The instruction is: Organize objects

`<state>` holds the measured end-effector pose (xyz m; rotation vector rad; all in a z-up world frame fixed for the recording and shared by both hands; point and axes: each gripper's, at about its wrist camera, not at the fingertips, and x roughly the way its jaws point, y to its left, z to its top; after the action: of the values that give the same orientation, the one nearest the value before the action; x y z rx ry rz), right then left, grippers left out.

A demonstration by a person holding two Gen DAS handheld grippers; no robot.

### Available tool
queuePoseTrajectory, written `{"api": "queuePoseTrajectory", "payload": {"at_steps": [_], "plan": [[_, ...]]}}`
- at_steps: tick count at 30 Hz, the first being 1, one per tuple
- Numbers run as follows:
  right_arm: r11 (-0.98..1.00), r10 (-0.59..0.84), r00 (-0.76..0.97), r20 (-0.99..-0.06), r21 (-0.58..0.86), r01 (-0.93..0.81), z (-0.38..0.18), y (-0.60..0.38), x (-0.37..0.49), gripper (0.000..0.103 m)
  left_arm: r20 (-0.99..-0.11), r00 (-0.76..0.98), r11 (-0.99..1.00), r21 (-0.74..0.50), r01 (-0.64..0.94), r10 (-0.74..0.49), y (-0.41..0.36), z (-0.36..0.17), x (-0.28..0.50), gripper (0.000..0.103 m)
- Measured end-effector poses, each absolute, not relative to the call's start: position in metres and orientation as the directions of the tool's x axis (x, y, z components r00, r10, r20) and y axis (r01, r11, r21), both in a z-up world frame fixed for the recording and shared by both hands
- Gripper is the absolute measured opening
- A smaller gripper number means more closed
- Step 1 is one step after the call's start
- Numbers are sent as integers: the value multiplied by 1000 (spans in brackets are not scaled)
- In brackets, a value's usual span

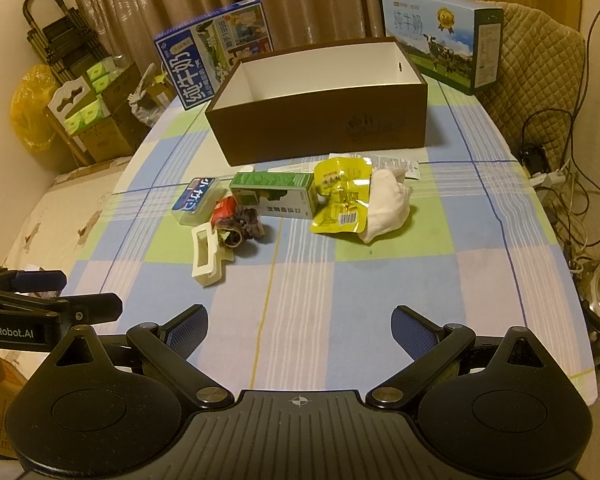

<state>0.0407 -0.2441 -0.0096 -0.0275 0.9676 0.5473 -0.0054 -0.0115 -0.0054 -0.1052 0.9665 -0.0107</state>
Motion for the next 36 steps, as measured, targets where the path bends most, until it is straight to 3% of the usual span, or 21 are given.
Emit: {"api": "queuePoseTrajectory", "payload": {"at_steps": [36], "plan": [[854,435,411,-801,222,-471,-23,-241,85,96,-847,530,992,-102,-80,-44,-2,-18,42,102]]}}
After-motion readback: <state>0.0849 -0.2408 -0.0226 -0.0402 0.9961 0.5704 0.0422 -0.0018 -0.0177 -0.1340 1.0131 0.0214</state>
